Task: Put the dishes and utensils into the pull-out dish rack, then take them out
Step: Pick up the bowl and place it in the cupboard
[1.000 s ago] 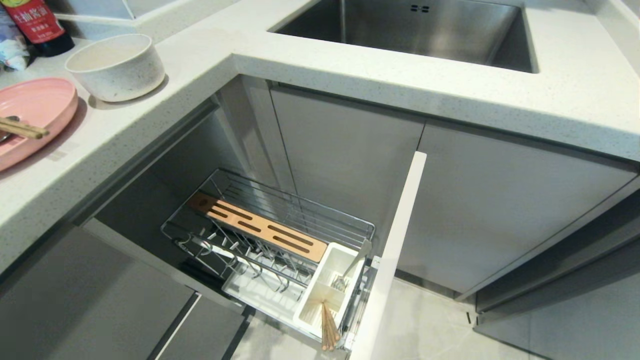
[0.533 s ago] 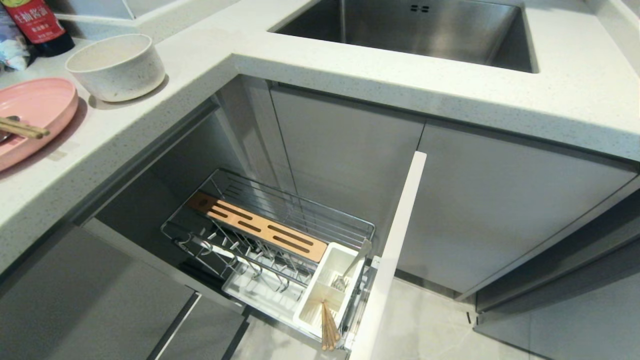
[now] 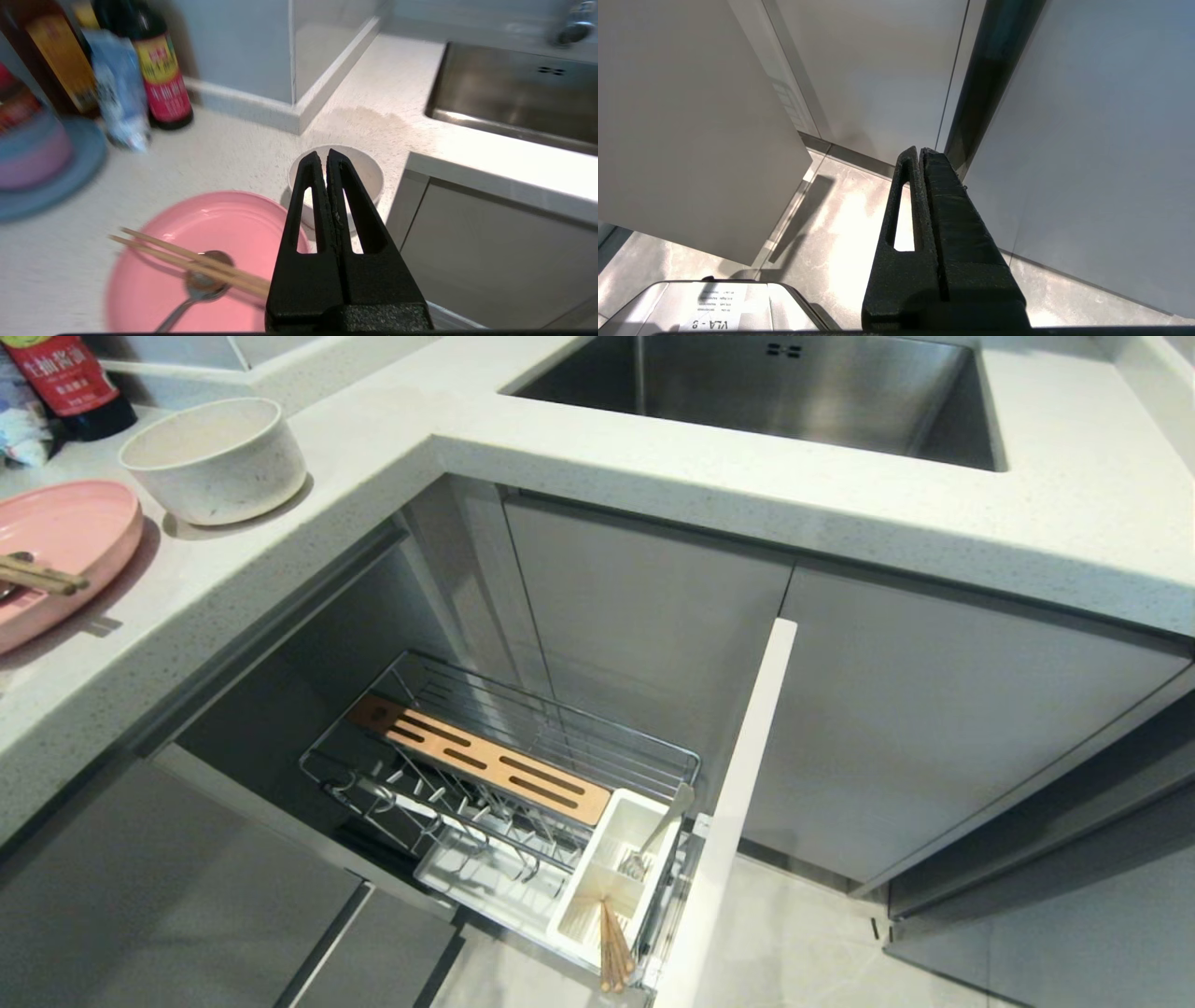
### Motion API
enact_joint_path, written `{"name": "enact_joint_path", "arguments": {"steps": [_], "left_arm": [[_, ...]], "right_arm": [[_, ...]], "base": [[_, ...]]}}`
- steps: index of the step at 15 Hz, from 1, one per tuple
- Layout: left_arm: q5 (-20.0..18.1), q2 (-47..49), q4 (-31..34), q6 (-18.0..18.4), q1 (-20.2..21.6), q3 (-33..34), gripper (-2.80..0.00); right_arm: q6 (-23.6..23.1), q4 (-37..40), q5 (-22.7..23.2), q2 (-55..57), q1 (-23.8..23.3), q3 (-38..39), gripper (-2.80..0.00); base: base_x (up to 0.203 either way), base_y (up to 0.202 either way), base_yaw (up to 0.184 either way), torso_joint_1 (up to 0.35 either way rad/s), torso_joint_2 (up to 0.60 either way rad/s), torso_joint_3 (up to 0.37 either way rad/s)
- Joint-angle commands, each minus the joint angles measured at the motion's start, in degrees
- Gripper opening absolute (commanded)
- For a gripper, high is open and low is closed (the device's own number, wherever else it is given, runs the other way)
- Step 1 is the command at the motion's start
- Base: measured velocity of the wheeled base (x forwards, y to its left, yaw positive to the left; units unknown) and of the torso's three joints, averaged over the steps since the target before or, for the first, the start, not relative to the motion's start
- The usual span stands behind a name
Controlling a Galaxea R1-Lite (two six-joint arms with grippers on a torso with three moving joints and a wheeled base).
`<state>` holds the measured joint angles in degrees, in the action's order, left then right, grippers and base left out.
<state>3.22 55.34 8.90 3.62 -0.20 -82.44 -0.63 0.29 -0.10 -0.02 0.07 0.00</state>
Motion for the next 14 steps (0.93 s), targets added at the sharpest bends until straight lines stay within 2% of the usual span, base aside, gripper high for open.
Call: {"name": "enact_joint_path", "arguments": {"steps": [1,4,10,14], "left_arm": [[2.0,9.4,0.1,-3.5,-0.5,-4.0,-2.8],[6.7,15.2,0.1,-6.8,-3.7,-7.3,-2.8],[7.2,24.3,-0.1,-9.1,-8.5,-10.6,-2.8],[8.0,26.0,0.4,-8.6,-10.9,-12.1,-2.8]], "right_arm": [[-0.1,0.0,0.0,0.0,0.0,0.0,-2.8],[0.0,0.1,0.0,0.0,0.0,0.0,-2.8],[0.0,0.0,0.0,0.0,0.0,0.0,-2.8],[0.0,0.0,0.0,0.0,0.0,0.0,-2.8]], "base": [[0.0,0.0,0.0,0.0,0.0,0.0],[0.0,0.0,0.0,0.0,0.0,0.0],[0.0,0.0,0.0,0.0,0.0,0.0],[0.0,0.0,0.0,0.0,0.0,0.0]]}}
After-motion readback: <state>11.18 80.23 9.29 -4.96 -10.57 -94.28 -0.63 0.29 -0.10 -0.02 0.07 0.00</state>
